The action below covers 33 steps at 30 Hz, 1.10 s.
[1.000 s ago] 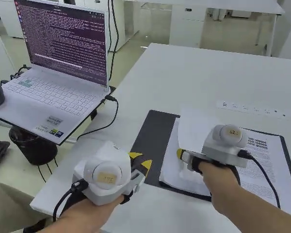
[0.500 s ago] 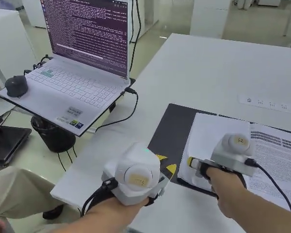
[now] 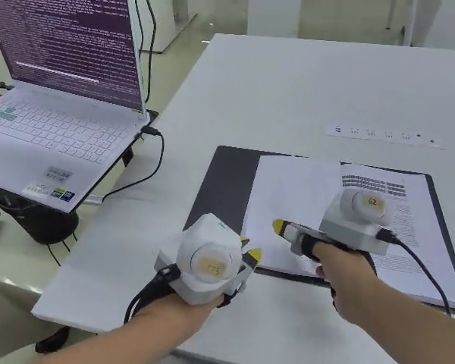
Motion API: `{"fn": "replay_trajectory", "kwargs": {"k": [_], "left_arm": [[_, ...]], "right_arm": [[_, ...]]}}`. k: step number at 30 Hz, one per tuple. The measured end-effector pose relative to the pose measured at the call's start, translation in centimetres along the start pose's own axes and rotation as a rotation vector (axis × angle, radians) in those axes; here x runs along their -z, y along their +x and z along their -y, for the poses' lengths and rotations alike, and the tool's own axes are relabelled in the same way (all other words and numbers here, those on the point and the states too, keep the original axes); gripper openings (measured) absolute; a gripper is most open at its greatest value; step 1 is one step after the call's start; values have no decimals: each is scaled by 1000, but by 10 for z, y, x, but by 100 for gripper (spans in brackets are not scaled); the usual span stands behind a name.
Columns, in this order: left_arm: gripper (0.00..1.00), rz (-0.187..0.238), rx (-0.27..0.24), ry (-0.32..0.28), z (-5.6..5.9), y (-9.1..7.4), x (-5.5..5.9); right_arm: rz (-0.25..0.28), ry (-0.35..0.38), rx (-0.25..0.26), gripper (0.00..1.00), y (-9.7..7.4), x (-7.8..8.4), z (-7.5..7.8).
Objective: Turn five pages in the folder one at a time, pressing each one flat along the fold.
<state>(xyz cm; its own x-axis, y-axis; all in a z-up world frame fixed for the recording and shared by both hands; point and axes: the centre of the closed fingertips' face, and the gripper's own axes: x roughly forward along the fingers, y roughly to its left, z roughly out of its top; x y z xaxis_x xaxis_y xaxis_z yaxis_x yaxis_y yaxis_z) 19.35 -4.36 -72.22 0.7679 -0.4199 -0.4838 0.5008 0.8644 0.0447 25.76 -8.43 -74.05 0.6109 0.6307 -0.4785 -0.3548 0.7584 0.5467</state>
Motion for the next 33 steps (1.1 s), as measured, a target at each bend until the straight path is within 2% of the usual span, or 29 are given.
{"fn": "replay_trajectory", "kwargs": {"k": [4,10,15,18,19,29,33], "left_arm": [[11,-23,-6,-28,2,22,5],[11,-63,-52,-73,-1,51,18],[11,-91,-91,-93,-4,58,33],[10,-123,-103,-75,-4,57,46],[10,-85,-105,-67,-5,56,43],[10,-48,-117,-84,-6,56,44],[10,-39,-126,-93,-7,57,45]], "right_arm": [[36,21,38,0,-16,-12,28],[61,26,82,0,-29,-24,56],[77,36,93,0,-28,-31,72],[112,-31,85,0,-25,-39,76],[111,-31,84,0,-23,-40,78],[95,-142,74,0,0,-52,97],[84,-159,84,0,10,-53,107]]}}
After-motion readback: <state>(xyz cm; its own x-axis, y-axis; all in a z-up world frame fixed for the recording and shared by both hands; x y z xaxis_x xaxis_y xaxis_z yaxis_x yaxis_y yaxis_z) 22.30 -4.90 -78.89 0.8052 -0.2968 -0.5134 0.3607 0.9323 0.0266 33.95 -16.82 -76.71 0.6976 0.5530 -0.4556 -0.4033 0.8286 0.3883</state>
